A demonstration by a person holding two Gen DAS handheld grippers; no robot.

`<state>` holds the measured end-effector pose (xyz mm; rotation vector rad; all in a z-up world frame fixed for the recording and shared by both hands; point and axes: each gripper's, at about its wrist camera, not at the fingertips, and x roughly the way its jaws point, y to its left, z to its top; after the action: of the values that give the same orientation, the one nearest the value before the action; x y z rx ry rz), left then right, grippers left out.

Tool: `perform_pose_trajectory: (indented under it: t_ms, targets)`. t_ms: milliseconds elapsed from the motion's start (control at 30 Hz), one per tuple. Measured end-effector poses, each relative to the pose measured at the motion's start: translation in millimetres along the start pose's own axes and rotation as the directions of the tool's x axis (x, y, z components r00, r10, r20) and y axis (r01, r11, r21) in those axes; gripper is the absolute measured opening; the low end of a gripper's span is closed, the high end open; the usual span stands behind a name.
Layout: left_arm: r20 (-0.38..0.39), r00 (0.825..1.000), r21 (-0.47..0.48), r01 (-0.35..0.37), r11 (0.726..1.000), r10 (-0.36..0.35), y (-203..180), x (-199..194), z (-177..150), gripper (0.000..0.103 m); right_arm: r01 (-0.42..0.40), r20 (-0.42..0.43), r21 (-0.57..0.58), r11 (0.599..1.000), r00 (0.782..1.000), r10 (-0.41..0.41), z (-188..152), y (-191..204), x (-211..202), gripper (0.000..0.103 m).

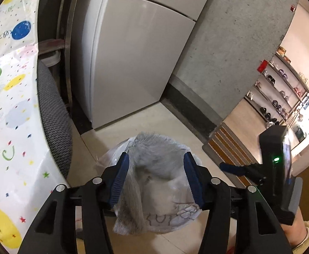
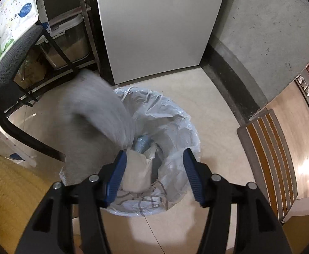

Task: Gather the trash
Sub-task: 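Return both tools to the chair seat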

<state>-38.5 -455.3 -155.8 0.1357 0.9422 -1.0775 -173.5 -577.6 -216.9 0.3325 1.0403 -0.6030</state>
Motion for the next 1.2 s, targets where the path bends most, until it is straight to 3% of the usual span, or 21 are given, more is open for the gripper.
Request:
perform_pose_trajectory:
  t_ms: [167,300,367,467,633,733,867,1033,1100,1200]
  targets:
    - [0.026,1.0,-0.021,-0.017,1.0,0.017,14.4,-33.4,0.1,0.055,0.021,0.075,-0.001,1.0,0.997,-0.021,-2.5,3.3,-43.0,0.055]
    - [0.076,0.993,-0.001,-0.095,0.996,0.094,28.0,-84.0,-4.9,0.055,-0.028,0.196,-0.044,0.999,0.98,0.036,-3.0,32.7,-99.1,0.055]
    - [0.102,0.984,-0.004,-0.144,0.99,0.143,38.6,-115.0,-9.9,0.055,-0.064,0.248,-0.086,0.994,0.965,0.083,-1.6,55.0,-122.8,0.055]
    - [0.165,0.959,-0.032,-0.23,0.973,0.232,59.6,-166.5,-19.6,0.055,-0.125,0.33,-0.183,0.975,0.927,0.181,5.5,101.1,-158.4,0.055]
    - [0.209,0.876,-0.146,-0.411,0.9,0.434,110.2,-246.2,-34.4,0.055,-0.188,0.387,-0.311,0.932,0.871,0.304,24.0,168.0,-189.9,0.055]
    - [0.177,0.83,-0.244,-0.483,0.841,0.528,151.2,-284.7,-47.9,0.055,-0.219,0.367,-0.365,0.905,0.859,0.356,36.2,208.5,-189.1,0.055]
    - [0.126,0.768,-0.315,-0.569,0.76,0.628,196.1,-321.3,-69.0,0.056,-0.26,0.292,-0.444,0.858,0.863,0.412,36.6,265.5,-177.8,0.06]
    - [0.05,0.728,-0.37,-0.622,0.69,0.683,236.3,-334.6,-96.3,0.056,-0.297,0.183,-0.498,0.815,0.882,0.434,25.2,320.5,-146.7,0.06]
    - [0.028,0.738,-0.377,-0.617,0.691,0.674,245.9,-333.5,-104.3,0.056,-0.291,0.168,-0.503,0.814,0.891,0.422,19.5,334.8,-137.7,0.06]
    - [0.016,0.776,-0.366,-0.582,0.726,0.631,251.4,-327.5,-113.6,0.056,-0.302,0.145,-0.509,0.806,0.893,0.426,12.9,346.1,-131.3,0.06]
